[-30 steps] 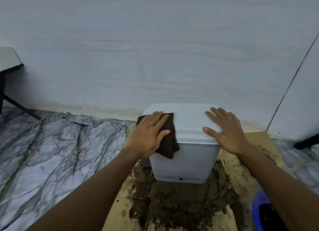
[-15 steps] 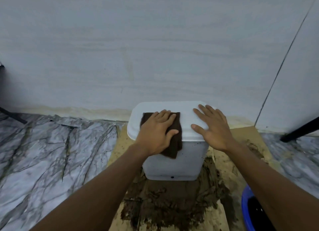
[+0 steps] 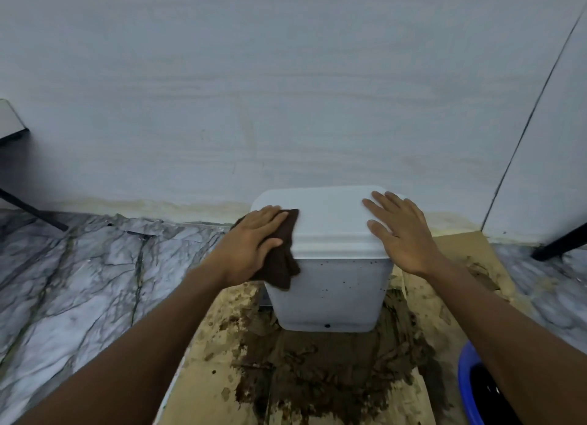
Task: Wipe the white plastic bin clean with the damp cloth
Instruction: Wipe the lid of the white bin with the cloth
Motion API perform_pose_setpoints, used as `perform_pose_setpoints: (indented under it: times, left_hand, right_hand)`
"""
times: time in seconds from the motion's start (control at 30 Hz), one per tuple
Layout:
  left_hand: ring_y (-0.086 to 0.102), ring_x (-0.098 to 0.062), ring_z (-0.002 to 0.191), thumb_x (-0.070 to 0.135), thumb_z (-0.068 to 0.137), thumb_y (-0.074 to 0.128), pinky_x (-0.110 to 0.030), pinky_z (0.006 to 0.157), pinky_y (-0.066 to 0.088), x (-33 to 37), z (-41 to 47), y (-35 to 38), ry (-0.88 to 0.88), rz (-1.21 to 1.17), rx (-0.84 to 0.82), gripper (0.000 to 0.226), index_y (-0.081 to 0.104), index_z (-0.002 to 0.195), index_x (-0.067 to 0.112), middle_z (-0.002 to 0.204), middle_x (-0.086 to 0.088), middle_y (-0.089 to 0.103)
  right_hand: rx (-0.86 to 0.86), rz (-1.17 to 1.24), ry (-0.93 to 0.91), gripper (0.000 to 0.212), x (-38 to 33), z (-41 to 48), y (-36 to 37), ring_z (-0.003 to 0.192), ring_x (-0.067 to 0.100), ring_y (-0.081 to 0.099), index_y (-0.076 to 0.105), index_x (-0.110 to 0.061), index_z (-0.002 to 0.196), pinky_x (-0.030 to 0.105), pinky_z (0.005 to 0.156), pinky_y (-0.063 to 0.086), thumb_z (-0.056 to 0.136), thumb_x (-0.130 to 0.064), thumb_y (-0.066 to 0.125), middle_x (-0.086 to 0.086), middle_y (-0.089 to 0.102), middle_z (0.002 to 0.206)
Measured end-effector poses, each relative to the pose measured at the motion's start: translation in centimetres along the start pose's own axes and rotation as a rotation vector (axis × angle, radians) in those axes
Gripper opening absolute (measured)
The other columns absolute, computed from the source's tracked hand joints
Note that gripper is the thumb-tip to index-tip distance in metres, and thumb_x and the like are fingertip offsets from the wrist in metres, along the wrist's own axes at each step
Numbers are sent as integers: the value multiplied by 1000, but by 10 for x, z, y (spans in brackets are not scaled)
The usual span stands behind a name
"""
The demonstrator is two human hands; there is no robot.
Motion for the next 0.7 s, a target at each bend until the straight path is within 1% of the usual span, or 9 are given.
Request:
perform_pose_setpoints:
  times: [0.1,0.23,0.37,0.43,0.53,0.63,0.7]
  left_hand:
    - [11,-7,154,25,108,44,-31,127,12,-11,-8,-5,-47,-99,-3,52,30,159,22,166,9,19]
    - [8,-7,154,15,108,45,-29,127,10,-13,-8,-5,-63,-178,-12,53,31,158,18,166,8,19]
    - [10,-5,153,5,105,45,-29,127,12,-20,-12,-9,-84,-231,-12,55,33,158,19,165,8,22]
    - [13,-5,153,9,105,48,-32,127,15,-19,-14,-6,-93,-242,20,54,35,157,19,164,9,24]
    - [17,-16,155,28,105,52,-37,127,14,-2,-9,2,-78,-160,89,54,38,155,16,164,1,29]
    - [24,-24,154,39,107,42,-34,127,10,31,5,17,11,11,118,56,38,155,11,162,-9,35]
    - [20,-23,155,45,107,35,-30,126,4,52,17,26,40,52,94,62,31,158,10,164,-10,30]
  right_hand:
    - [0,-6,10,48,-2,0,1,151,8,5,33,-30,152,30,121,-5,104,-39,34,-9,18,163]
    - [-4,-13,12,48,-1,1,1,151,7,5,33,-31,152,30,120,-5,104,-40,33,-10,18,163]
    - [3,-27,8,48,1,2,3,151,8,6,33,-31,152,29,120,-5,104,-40,33,-9,18,163]
    - [15,-40,7,48,1,2,3,151,9,7,33,-31,152,30,120,-5,105,-40,33,-9,19,163]
    - [17,-51,7,48,1,1,4,151,9,6,33,-30,152,30,120,-5,105,-39,33,-9,19,163]
    - [12,-59,8,48,2,1,5,151,8,5,32,-31,152,30,120,-5,105,-39,32,-10,18,163]
    - [9,-57,11,48,3,1,5,151,8,5,32,-32,152,30,120,-5,105,-41,31,-10,18,163]
Point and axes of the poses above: each hand's wrist, its own z-axis towards the middle knuckle, its own y-axis out of the palm, x = y × z, the point moved 2 cm from there along z, towards the middle knuckle
